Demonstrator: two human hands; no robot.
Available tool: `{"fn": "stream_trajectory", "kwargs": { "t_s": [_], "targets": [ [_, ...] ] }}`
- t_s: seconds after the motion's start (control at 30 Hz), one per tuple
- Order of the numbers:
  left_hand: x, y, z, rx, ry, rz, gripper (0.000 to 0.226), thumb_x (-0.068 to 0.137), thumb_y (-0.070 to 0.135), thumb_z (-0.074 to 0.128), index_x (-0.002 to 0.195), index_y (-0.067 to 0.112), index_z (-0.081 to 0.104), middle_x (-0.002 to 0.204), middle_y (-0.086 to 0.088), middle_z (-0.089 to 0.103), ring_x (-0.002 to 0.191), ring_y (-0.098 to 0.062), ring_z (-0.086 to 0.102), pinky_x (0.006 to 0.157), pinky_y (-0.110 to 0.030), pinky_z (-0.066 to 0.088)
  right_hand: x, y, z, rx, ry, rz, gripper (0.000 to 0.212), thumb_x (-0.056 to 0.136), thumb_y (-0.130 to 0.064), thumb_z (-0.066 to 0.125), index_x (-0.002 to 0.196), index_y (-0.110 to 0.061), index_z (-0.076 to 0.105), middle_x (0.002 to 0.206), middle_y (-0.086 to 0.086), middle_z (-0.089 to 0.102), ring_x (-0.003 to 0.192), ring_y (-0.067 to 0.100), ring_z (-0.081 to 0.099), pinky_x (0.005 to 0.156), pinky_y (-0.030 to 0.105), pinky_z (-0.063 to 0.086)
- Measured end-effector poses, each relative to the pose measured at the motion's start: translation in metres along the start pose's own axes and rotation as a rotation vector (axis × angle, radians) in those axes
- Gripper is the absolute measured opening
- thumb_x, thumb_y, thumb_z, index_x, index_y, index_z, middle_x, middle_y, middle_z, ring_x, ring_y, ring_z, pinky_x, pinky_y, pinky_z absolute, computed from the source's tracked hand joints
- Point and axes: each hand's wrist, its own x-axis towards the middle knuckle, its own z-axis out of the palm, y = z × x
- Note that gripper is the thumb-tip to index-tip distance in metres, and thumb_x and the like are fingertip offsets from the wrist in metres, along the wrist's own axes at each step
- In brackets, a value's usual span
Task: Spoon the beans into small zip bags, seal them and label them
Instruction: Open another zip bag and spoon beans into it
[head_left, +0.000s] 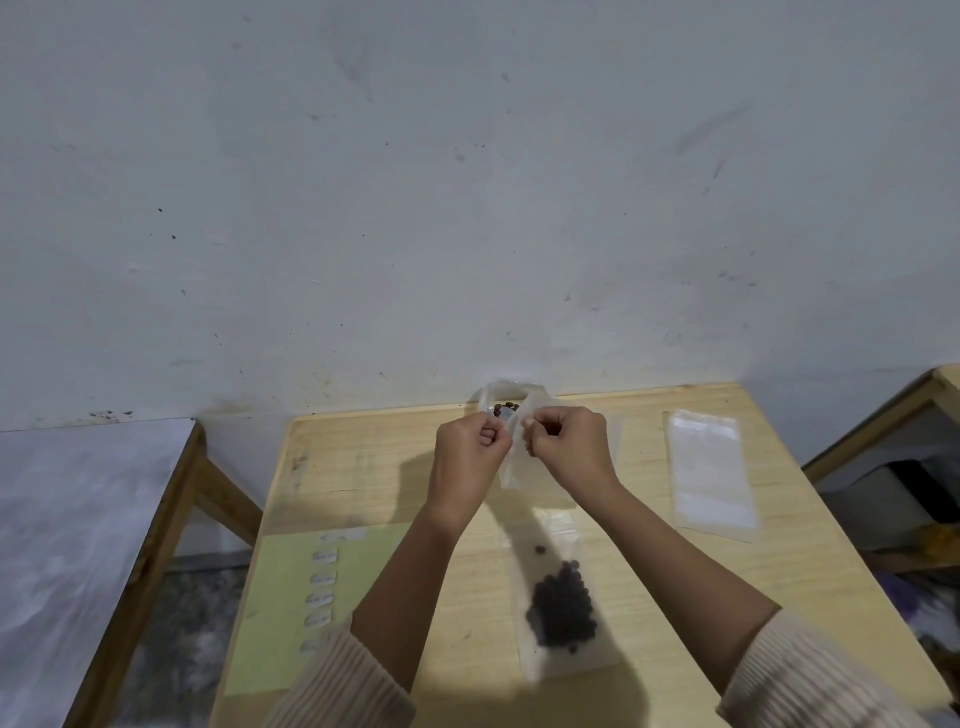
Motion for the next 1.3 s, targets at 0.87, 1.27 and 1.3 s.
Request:
{"fn": "stream_trajectory", "kwargs": {
  "t_s": [0.87, 1.27, 1.3],
  "targets": [
    [0.024, -0.021, -0.027, 0.033, -0.171, -0.077, 0.007, 0.082, 0.011, 0.062, 0.082, 0.010, 0.068, 0.076, 0.004, 0.068, 0.074, -0.005, 0.065, 0.073, -0.017, 0.051, 0.006, -0.001, 0.007, 0.027, -0.276, 0.013, 0.032, 0.091, -0.014, 0.050, 0.060, -0.008, 0.053, 0.061, 0.009, 0.055, 0.063, 0.021, 0.052, 0.074, 0.037, 0.047],
    [0.030, -0.008, -0.049, 0.169, -0.513, 0.224, 0.128, 0.055, 0.054, 0.084, 0.144, 0.045, -0.007, 0.151, 0.027, -0.002, 0.140, 0.004, 0.002, 0.111, -0.022, 0.017, 0.020, -0.051, -0.020, 0.161, -0.554, -0.007, 0.030, 0.089, -0.003, 0.050, 0.059, -0.007, 0.053, 0.054, -0.003, 0.051, 0.045, 0.003, 0.047, 0.050, 0.013, 0.040],
    [0.030, -0.008, -0.047, 0.187, -0.495, 0.216, 0.130, 0.053, 0.054, 0.084, 0.144, 0.046, -0.009, 0.149, 0.026, 0.000, 0.140, -0.001, 0.007, 0.111, -0.028, 0.023, 0.020, -0.051, -0.020, 0.158, -0.552, -0.015, 0.029, 0.089, -0.003, 0.050, 0.061, -0.006, 0.053, 0.052, -0.006, 0.051, 0.045, 0.003, 0.047, 0.050, 0.012, 0.039]
  ]
}}
